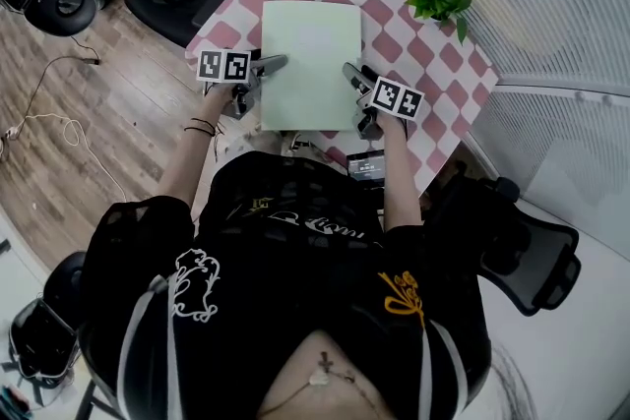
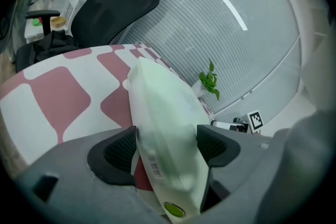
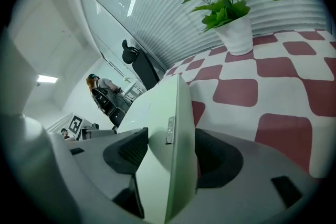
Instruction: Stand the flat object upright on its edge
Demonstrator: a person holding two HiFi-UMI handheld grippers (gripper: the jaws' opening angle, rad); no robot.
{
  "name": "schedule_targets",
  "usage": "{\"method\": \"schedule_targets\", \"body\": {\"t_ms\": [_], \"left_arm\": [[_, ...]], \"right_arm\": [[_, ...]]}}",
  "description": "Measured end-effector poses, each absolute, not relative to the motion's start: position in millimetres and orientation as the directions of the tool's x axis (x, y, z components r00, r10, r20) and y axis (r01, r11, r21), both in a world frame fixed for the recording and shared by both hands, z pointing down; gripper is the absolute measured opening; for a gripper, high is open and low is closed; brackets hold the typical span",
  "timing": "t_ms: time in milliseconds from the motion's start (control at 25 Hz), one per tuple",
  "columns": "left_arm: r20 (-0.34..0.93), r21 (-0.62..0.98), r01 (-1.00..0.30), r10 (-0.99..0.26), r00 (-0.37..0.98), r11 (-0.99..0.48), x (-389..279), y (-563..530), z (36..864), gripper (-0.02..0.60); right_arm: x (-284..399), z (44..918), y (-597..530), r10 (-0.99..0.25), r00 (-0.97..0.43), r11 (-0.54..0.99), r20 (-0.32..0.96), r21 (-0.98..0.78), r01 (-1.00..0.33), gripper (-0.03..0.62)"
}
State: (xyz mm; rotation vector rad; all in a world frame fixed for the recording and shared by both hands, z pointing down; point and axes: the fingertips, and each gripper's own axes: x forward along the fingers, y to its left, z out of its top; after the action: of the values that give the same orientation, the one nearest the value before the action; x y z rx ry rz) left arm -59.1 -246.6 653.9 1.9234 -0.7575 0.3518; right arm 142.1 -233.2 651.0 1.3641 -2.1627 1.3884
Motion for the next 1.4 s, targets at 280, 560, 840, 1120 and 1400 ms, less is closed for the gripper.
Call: {"method": "schedule_targets", "body": {"t_ms": [280, 560, 840, 1120, 1400], "left_arm": [[0.545, 0.698, -0.629, -0.317, 0.776, -0.342, -59, -245, 654, 0.359], [0.524, 0.604, -0.647, -0.379, 0.763, -0.466, -55, -256, 629, 0.357], [0.503, 0.373, -0.661, -0.457, 0.734, -0.651, -48, -284, 569, 0.357], [0.493, 0.104, -0.643, -0.522, 0.696, -0.758, -35, -304, 521, 0.357], [0.365, 0.176, -0.657, -0.571, 0.735, -0.733, -32, -325, 486, 0.357]], "right_arm": [[135, 646, -236, -0.536, -0.528, 0.203, 0.658, -0.507, -0.838, 0.236], [134, 616, -244, -0.603, -0.483, 0.292, 0.635, -0.388, -0.874, 0.225], [137, 559, -261, -0.743, -0.405, 0.327, 0.533, -0.240, -0.914, 0.221], [144, 519, -270, -0.837, -0.304, 0.290, 0.454, -0.104, -0.952, 0.218], [145, 501, -280, -0.898, -0.226, 0.219, 0.378, -0.061, -0.974, 0.212]]}}
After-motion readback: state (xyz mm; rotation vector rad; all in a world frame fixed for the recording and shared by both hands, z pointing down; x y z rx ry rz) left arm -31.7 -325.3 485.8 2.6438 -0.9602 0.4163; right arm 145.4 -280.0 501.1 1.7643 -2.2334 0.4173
